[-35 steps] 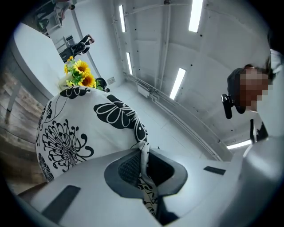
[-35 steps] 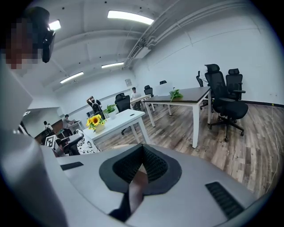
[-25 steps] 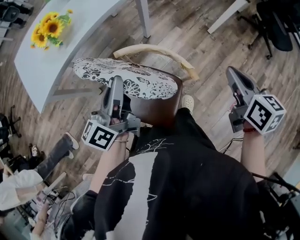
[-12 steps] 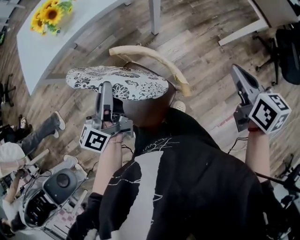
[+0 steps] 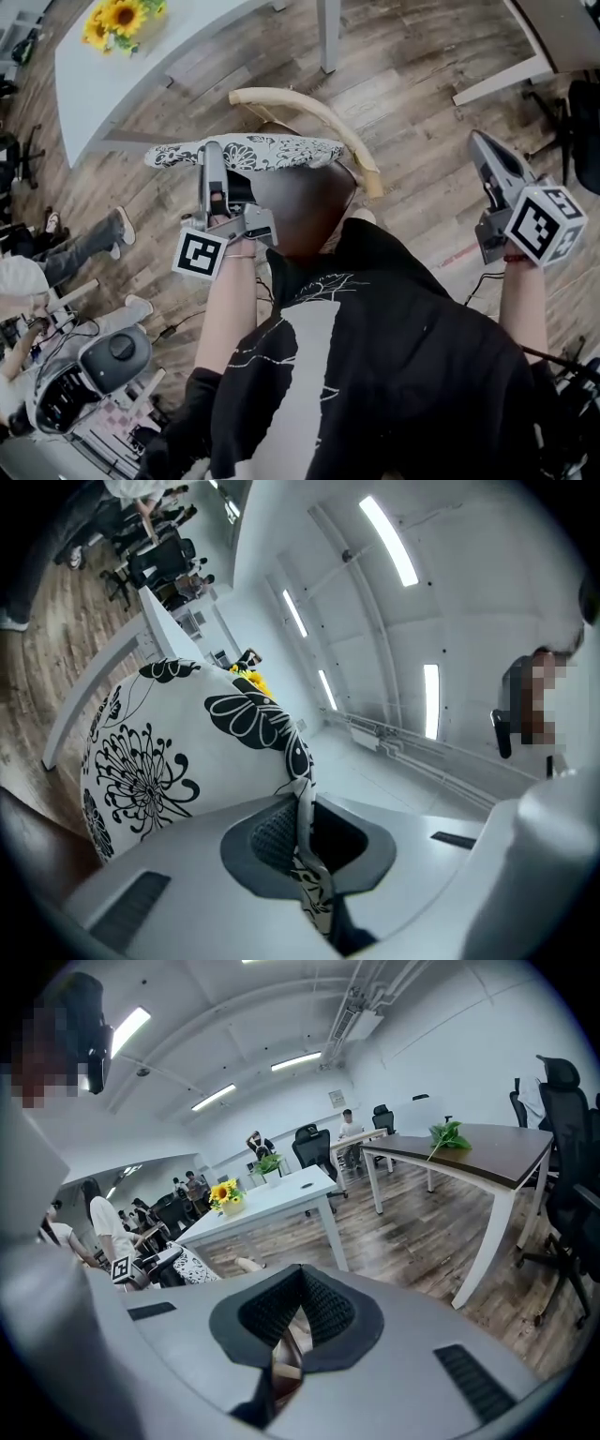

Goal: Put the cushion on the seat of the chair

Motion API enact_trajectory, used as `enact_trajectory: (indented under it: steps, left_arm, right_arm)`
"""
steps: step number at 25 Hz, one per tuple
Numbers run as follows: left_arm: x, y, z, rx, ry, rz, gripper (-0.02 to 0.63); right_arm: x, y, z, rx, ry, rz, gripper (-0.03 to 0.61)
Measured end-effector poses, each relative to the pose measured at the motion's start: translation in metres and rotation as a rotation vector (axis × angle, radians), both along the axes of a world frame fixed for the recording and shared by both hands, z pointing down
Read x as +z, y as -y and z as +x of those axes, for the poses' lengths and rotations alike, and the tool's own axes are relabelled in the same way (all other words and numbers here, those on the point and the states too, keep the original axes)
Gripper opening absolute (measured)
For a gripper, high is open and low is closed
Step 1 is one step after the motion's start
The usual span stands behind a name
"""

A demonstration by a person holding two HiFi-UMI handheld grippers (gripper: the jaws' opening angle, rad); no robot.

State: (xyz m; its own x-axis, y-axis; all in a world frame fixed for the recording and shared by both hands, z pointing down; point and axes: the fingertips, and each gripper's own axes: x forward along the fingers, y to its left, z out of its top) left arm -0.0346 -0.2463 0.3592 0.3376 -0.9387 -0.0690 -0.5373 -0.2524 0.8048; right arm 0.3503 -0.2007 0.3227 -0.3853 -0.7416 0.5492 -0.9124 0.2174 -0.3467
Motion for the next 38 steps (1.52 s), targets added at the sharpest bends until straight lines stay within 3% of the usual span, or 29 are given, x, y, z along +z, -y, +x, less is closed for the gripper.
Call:
enact_trajectory:
  steps: [5, 12, 19, 29, 38]
  left_arm:
    - [-0.003, -0.012, -0.006, -0.032, -0.04, 0.0, 0.021]
    - [0.066, -0.063, -0.016, -0.066, -0.045, -0.215, 0.021]
    - [0.114, -0.094, -0.022, -0.014, 0.112, -0.367, 0.021]
    - [0.161, -0.118, -0.022, 0.051, 0.199, -0.457, 0.021]
    - [0.193, -0.135, -0.026, 0.067, 0.215, -0.532, 0.021]
  right_arm:
    - [-0.01, 0.0, -0.006, -0.043, -0.002, 0.021, 0.015]
    - [-0.006, -0.002, -0.016, -0.075, 0.005, 0.012, 0.016]
    - [-0.001, 0.001, -0.028, -0.096, 0.011, 0.006, 0.015]
    - [-0.003, 0.003, -0.03, -0.108, -0.008, 0.004, 0.015]
    - [0.003, 0.005, -0.037, -0.126, -0.02, -0.016, 0.015]
